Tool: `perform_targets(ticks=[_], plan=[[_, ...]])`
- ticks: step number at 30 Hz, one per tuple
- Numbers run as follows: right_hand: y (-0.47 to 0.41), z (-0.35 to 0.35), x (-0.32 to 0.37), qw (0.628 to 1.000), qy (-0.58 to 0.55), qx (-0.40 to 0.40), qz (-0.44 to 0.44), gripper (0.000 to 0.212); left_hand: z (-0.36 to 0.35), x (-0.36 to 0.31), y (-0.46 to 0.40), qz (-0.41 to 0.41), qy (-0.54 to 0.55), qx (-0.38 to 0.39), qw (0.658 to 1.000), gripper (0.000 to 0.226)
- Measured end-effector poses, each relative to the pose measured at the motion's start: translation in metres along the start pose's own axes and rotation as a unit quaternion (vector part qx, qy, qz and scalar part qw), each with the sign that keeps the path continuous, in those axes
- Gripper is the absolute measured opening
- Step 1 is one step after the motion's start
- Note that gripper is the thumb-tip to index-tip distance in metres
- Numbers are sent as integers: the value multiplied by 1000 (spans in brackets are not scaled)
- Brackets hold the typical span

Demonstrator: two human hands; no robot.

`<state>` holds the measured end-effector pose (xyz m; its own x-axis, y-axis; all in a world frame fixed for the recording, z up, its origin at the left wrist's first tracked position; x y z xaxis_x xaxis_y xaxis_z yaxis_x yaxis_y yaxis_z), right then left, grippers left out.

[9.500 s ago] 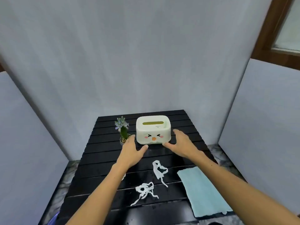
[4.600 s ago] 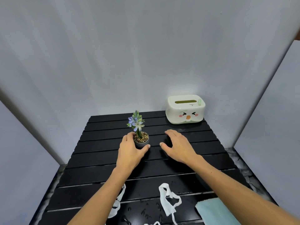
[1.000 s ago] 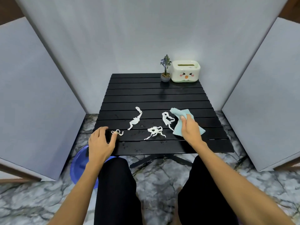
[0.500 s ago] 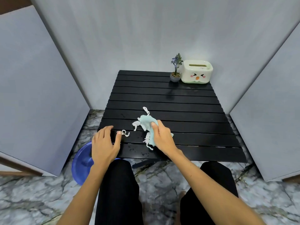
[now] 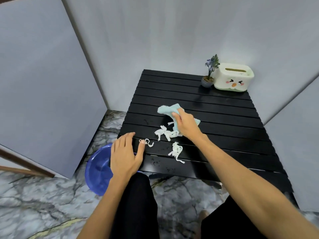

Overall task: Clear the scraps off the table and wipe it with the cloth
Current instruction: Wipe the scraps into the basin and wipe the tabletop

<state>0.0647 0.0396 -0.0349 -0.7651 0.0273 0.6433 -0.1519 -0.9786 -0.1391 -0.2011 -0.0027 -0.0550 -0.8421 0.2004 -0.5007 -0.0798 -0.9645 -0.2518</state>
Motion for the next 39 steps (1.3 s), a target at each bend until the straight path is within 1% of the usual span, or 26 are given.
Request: perform_targets(ticks=[4,6,9,11,14,17,19,22,24,26,30,33,35,39], plan=[[13,-20,23,993,5,83,79,24,0,1,0,5,1,-1,1000,52],[25,-23,28,988,6,114,103,22,-1,1,0,6,0,2,1000,52],[44,-18,29,986,4,129,110,22,-1,2,0,5,-3,3,1000,53],[54,-5,23,991,-21,101,85,26,-1,0,1,0,-4,6,1000,54],[66,30,10,997,-68,18,32,24,0,-3,2,-10,-5,15,1000,57],[83,66,0,997,-52,-58,14,18,0,-3,4,-17,-11,31,999,62],[98,74,-9,998,-17,-62,8,19,0,-4,5,-25,-22,43,999,66],[124,56,-32,999,31,-12,-20,20,2,-4,5,-35,-35,56,997,69],[138,42,-33,999,35,7,2,18,3,-2,5,-42,-32,64,997,70],[147,39,-24,1000,9,-15,8,19,4,1,7,-51,-35,68,996,70],[151,29,-2,997,-17,-77,-23,31,8,8,11,-60,-61,53,995,67],[143,10,10,988,-87,-107,-68,21,8,12,10,-55,-52,54,996,67],[134,-6,21,985,-100,-112,-82,21,8,13,10,-53,-46,52,996,66],[117,-37,51,982,-129,-116,-78,20,12,21,6,-40,-34,46,998,66]])
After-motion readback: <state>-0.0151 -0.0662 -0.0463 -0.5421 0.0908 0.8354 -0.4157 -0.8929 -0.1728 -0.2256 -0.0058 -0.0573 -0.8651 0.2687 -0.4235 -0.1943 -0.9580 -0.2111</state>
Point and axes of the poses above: each hand's wrist, its own y-axis away from the middle knuckle, its own z-axis out of the back of the hand, x = y × z, the point moved 9 cm from there along -y, towards the middle knuckle, and after that the axes turned 4 degrees about z, right-handed, at the moved point
